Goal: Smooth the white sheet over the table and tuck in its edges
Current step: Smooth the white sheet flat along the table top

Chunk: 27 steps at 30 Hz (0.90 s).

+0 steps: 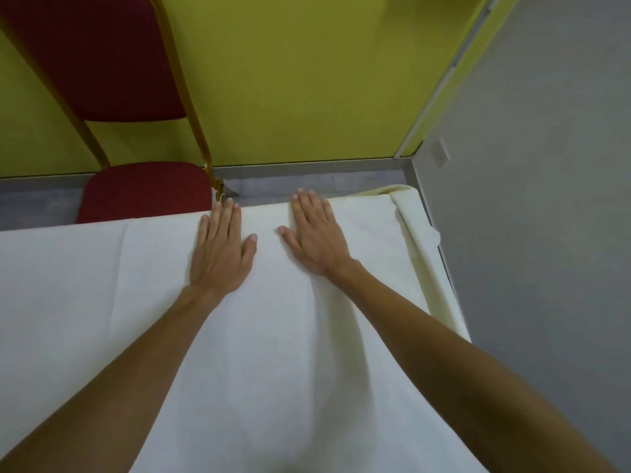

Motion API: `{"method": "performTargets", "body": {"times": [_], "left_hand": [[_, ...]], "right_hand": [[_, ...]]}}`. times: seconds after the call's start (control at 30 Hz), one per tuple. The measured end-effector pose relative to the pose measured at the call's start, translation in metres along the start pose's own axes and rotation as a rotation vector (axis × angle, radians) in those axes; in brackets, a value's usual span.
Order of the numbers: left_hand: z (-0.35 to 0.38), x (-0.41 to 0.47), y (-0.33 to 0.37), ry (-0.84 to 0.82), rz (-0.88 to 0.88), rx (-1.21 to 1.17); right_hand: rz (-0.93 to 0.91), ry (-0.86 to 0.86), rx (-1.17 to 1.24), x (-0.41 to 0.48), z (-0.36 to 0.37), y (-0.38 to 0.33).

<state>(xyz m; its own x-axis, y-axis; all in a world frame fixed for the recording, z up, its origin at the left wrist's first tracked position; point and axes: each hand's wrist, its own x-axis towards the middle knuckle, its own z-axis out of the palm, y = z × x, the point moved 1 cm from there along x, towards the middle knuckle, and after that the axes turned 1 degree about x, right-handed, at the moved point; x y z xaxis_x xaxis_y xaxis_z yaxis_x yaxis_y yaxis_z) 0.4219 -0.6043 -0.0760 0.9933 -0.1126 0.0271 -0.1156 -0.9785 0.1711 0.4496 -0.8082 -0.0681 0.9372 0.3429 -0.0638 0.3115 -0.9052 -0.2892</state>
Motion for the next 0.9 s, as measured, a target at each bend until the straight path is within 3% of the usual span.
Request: {"method": "performTargets", "body": {"times": [0.17,0.37,0.6,0.73,0.9], "left_hand": [[-0.003,0.000,0.003,-0.024,-0.004,0.013],[-0.020,-0.008,0.026,-0.117,-0.179,0.103],[-0.047,-0.013,0.178,-0.024,-0.301,-0.127],[-0.028,-0.001,0.247,-0.038,-0.256,-0.193],[0.012,0.014,0.280,-0.110,-0.305,-0.146]], "right_hand": [[0.148,0.064,0.043,-0.017,-0.021,0.087],[0.098,-0.012,0.220,-0.025,-0.046,0.099],[-0.140,0.100,0.382,-0.047,-0.115,0.128],[-0.051,0.114,0.382,-0.042,-0.131,0.180],[0.027,-0.022,0.294,-0.036,-0.123,0.232]]}}
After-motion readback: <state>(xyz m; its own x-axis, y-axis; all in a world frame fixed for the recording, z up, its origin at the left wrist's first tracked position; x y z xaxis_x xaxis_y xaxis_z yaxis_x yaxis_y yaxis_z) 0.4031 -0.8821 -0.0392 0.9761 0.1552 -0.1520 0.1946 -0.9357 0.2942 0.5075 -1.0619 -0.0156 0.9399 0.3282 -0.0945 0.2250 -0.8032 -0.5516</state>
